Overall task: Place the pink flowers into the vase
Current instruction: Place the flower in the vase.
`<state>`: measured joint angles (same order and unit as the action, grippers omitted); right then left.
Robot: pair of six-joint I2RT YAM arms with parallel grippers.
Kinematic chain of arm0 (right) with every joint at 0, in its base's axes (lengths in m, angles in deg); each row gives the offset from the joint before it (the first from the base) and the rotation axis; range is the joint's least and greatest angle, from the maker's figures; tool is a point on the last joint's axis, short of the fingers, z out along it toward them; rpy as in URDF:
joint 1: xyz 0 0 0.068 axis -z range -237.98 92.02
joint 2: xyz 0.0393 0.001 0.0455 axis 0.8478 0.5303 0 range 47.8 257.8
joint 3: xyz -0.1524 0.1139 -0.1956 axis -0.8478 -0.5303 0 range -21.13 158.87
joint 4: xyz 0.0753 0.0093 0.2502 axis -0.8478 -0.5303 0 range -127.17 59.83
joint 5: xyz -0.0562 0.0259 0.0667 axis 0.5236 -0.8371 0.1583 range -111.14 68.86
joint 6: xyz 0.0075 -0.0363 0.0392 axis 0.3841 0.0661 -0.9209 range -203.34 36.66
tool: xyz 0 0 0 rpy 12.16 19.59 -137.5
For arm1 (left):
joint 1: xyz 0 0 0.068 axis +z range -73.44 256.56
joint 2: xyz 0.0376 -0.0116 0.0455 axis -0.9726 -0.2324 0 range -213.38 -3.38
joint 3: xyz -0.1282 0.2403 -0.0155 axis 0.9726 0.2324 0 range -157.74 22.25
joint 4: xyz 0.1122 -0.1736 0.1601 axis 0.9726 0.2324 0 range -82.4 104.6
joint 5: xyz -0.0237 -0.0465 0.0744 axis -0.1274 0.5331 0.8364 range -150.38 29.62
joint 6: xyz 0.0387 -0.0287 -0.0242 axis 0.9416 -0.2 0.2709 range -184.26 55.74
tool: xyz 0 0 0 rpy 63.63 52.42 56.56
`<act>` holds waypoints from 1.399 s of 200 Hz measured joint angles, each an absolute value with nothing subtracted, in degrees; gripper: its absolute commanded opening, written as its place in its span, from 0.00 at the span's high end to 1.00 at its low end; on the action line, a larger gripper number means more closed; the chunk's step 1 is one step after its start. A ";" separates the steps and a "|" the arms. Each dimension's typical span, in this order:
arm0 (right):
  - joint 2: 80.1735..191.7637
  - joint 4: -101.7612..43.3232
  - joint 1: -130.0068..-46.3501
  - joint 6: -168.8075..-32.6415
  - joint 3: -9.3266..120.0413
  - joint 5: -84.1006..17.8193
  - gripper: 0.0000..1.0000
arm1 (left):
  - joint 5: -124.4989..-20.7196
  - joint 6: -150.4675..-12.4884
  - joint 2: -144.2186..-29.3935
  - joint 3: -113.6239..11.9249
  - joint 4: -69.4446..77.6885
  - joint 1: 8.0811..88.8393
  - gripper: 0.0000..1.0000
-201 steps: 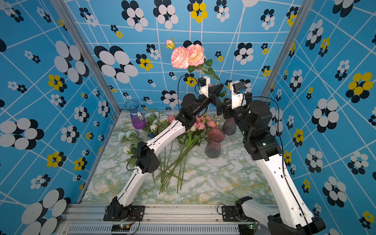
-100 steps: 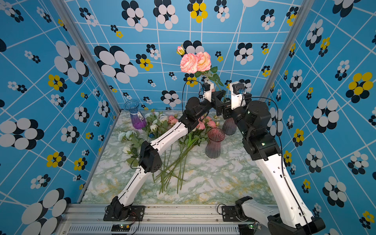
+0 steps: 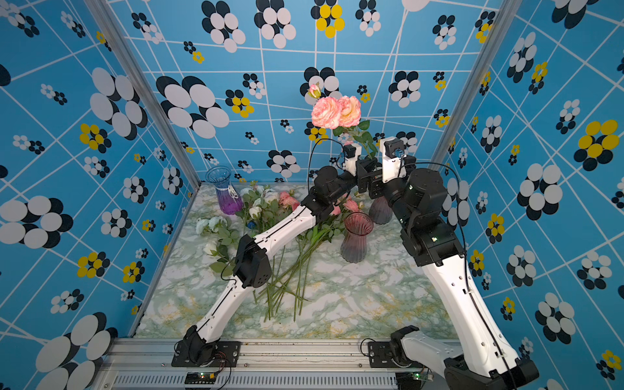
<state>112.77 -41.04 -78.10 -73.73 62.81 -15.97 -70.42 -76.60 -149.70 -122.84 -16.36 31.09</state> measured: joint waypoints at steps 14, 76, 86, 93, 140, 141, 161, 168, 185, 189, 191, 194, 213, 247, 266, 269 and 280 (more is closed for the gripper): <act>112.77 -41.04 -78.10 -73.73 62.72 -15.97 0.01 | -70.29 -76.60 -150.03 -122.43 -16.17 31.09 0.93; 112.73 -40.17 -78.10 -73.76 62.35 -15.99 0.01 | -70.01 -76.62 -150.31 -122.12 -14.18 31.04 0.86; 112.71 -40.15 -78.10 -73.76 62.15 -15.99 0.01 | -70.01 -76.62 -150.31 -122.12 -13.76 31.04 0.86; 112.69 -40.17 -78.10 -73.76 62.00 -15.99 0.01 | -70.01 -76.64 -150.31 -122.12 -13.48 31.04 0.86; 112.51 -40.17 -78.10 -73.76 61.72 -16.17 0.01 | -70.03 -76.64 -151.38 -122.12 -12.87 31.02 0.86; 112.51 -40.17 -78.10 -73.76 61.72 -16.17 0.01 | -70.03 -76.64 -151.40 -122.12 -12.87 31.00 0.85; 112.45 -40.17 -78.10 -73.76 61.72 -16.19 0.01 | -70.05 -76.64 -152.23 -122.12 -12.36 30.98 0.85; 112.45 -40.17 -78.10 -73.76 61.72 -16.17 0.01 | -70.03 -76.64 -152.52 -122.12 -12.06 30.93 0.85; 112.45 -40.17 -78.10 -73.78 61.72 -16.19 0.01 | -70.23 -76.64 -152.98 -122.12 -11.73 30.85 0.84; 112.45 -40.17 -78.10 -73.78 61.72 -16.17 0.01 | -70.23 -76.62 -153.00 -122.10 -11.38 30.78 0.83; 112.45 -40.17 -78.10 -73.78 61.72 -16.19 0.01 | -70.23 -76.64 -153.00 -122.08 -11.25 30.78 0.82; 112.45 -40.17 -78.10 -73.78 61.72 -16.19 0.01 | -70.23 -76.66 -153.00 -122.03 -11.07 30.78 0.81; 112.47 -40.17 -78.10 -73.80 61.72 -16.17 0.01 | -70.86 -76.77 -153.00 -121.99 -10.18 30.67 0.73; 112.64 -40.21 -78.07 -74.61 61.72 -15.91 0.01 | -71.76 -76.29 -152.85 -120.85 -8.43 30.67 0.65; 113.39 -40.28 -78.10 -75.70 61.96 -15.60 0.01 | -72.39 -75.61 -151.40 -116.31 -8.67 30.69 0.59; 113.56 -40.28 -78.07 -75.83 62.04 -15.51 0.01 | -72.52 -75.46 -151.10 -115.48 -8.60 30.69 0.58; 114.52 -40.76 -78.10 -76.66 62.76 -15.47 0.01 | -72.81 -75.00 -149.70 -111.80 -8.69 30.74 0.58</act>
<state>114.52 -40.76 -78.10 -76.66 62.76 -15.47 -72.81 -75.00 -149.70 -111.80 -8.69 30.74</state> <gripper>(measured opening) 0.991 0.415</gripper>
